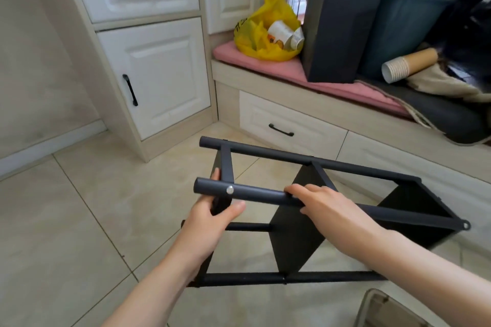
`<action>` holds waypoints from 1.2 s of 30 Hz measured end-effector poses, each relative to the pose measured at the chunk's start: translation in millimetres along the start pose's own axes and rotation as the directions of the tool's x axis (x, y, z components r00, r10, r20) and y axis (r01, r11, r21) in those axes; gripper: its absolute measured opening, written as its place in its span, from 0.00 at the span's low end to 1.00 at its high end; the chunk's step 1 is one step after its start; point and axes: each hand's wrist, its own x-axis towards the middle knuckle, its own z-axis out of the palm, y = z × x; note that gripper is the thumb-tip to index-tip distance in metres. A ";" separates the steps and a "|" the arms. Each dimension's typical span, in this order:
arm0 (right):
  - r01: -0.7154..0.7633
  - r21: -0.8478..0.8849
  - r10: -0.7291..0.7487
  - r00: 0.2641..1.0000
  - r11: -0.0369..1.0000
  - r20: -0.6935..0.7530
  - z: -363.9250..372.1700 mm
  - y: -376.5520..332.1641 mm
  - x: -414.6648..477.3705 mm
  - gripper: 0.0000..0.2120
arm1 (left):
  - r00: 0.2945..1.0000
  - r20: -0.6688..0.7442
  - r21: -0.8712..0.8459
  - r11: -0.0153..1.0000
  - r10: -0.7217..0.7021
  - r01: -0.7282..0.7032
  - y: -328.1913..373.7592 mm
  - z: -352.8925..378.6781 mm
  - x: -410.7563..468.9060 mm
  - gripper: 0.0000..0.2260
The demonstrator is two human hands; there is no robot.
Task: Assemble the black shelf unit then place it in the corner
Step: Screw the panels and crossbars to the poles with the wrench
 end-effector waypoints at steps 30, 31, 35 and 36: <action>-0.046 0.781 0.351 0.908 0.623 -0.227 -75.8 -10.5 -6.7 0.18 | 0.701 -0.033 0.715 0.507 0.712 -0.481 185.8 26.2 3.7 0.21; -0.055 0.786 0.365 0.904 0.616 -0.224 -77.1 -8.8 -7.8 0.17 | 0.693 -0.025 0.728 0.489 0.720 -0.481 185.5 30.7 3.2 0.22; -0.015 0.740 0.386 0.860 0.672 -0.333 -86.3 -9.9 -11.1 0.16 | 0.670 0.059 0.743 0.416 0.740 -0.525 184.0 47.2 2.1 0.24; 0.009 0.733 0.388 0.844 0.680 -0.371 -90.9 -10.5 -11.9 0.17 | 0.663 0.085 0.745 0.394 0.744 -0.538 182.7 49.2 1.6 0.25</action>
